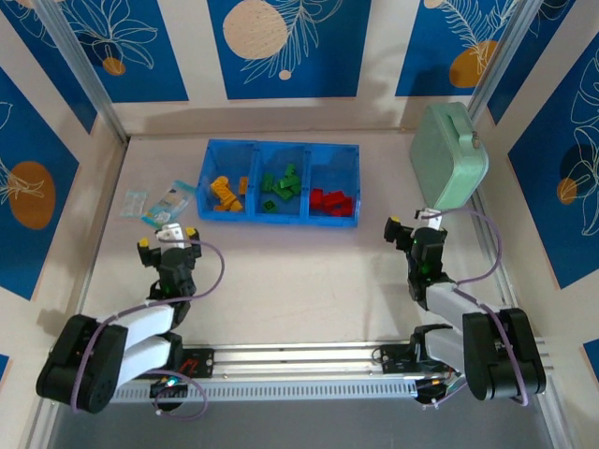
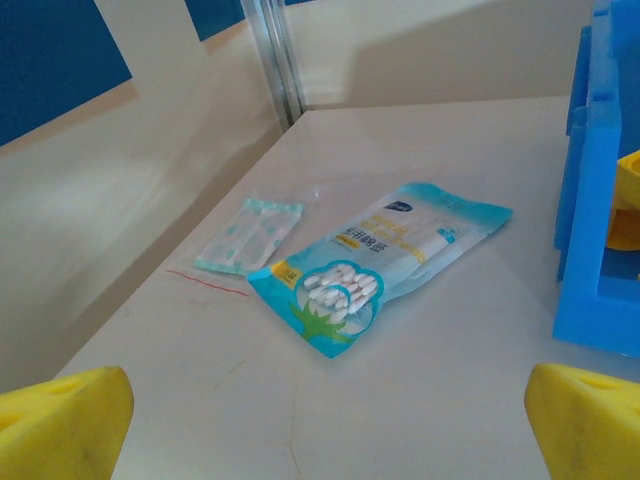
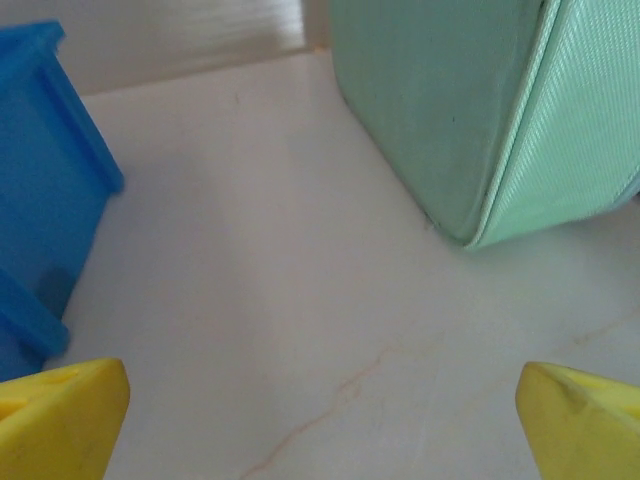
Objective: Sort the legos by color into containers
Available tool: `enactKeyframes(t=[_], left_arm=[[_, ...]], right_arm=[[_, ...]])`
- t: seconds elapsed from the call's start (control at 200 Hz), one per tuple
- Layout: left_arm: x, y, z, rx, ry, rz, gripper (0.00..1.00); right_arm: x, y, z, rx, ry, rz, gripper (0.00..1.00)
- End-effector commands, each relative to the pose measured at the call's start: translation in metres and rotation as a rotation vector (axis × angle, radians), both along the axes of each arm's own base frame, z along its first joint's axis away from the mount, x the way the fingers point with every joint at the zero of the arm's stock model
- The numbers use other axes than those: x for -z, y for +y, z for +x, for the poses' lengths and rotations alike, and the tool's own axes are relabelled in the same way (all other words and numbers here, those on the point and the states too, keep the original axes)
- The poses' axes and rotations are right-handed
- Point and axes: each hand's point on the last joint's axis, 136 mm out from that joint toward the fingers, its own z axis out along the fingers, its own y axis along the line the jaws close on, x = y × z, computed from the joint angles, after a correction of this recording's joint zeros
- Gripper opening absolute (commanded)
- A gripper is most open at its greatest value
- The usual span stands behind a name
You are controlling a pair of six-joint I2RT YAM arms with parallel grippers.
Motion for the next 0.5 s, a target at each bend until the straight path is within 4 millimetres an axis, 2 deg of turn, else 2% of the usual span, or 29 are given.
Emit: enactKeyframes(t=[0.0,0.205,0.295,0.36,0.425,0.495], left_arm=[[-0.022,0.0,0.005,0.022,-0.145,-0.046,1.0],[-0.02,0.008,0.004,0.007,-0.223,-0.091,1.0],[-0.019,0.002,0.012,0.05,-0.206,-0.09,1.0],[-0.016,-0.002,0.018,0.067,-0.194,-0.084,1.0],[-0.013,-0.003,0.023,0.074,-0.18,-0.079,1.0],[-0.009,-0.009,0.028,0.106,-0.161,-0.069,1.0]], right_arm=[[-0.027,-0.005,0.004,0.013,-0.164,-0.01,1.0],[-0.025,-0.009,0.003,0.003,-0.229,0.047,0.97],[-0.015,-0.014,0.007,0.029,-0.245,0.049,0.96],[-0.016,0.0,0.012,-0.036,-0.248,0.001,0.93],[-0.018,0.016,0.016,-0.074,-0.221,-0.058,1.0],[-0.019,0.028,0.018,-0.11,-0.246,-0.115,0.99]])
